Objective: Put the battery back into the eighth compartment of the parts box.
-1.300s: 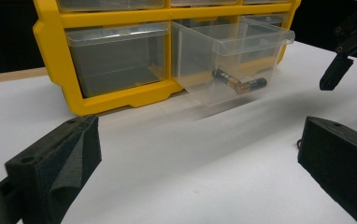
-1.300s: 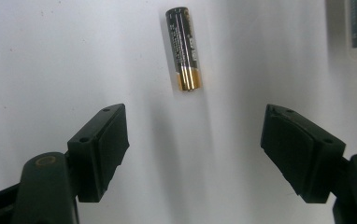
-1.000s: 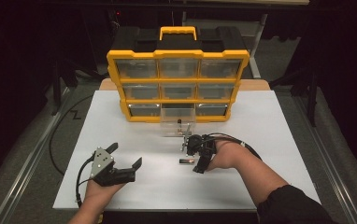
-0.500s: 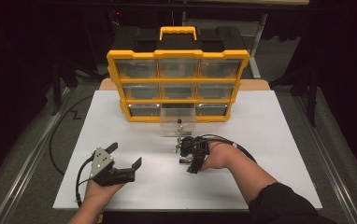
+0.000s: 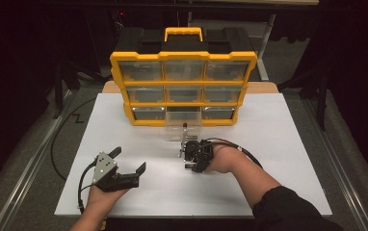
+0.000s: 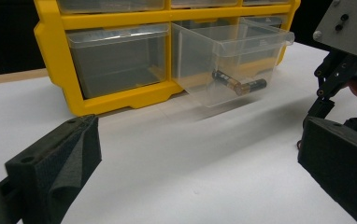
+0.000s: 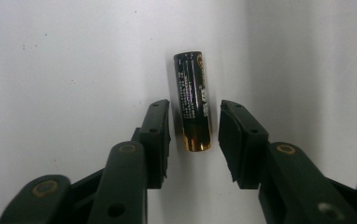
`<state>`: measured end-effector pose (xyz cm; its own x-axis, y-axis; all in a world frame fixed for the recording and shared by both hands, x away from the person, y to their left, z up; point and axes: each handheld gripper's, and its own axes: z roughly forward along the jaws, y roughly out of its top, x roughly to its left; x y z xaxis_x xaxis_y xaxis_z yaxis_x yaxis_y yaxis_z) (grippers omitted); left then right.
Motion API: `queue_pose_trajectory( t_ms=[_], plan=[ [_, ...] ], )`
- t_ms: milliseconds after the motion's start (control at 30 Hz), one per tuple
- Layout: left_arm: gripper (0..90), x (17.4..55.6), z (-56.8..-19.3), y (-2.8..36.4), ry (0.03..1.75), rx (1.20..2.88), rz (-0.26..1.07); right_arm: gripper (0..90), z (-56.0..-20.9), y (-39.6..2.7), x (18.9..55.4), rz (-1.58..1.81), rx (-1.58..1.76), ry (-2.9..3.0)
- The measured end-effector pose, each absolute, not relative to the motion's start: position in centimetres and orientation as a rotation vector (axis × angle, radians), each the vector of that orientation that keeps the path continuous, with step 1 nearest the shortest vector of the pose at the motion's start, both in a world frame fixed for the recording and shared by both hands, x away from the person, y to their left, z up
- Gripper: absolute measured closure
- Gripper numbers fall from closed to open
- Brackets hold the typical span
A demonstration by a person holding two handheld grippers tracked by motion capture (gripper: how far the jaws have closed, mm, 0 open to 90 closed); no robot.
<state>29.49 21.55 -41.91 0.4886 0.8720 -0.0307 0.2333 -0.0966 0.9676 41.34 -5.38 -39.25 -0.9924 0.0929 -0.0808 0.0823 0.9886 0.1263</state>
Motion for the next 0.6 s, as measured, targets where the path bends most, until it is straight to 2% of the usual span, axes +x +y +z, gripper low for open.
queue_pose_trajectory(
  t_ms=[267,600],
  plan=[
    [0.4,29.51,-41.93,21.55,0.972,1.613,0.712,74.7,-39.34,-5.19,41.39,0.191,0.111,3.042],
    [0.4,29.52,-41.93,21.56,0.974,1.612,0.712,78.5,-39.51,-5.06,41.31,0.177,0.093,3.043]
  ],
)
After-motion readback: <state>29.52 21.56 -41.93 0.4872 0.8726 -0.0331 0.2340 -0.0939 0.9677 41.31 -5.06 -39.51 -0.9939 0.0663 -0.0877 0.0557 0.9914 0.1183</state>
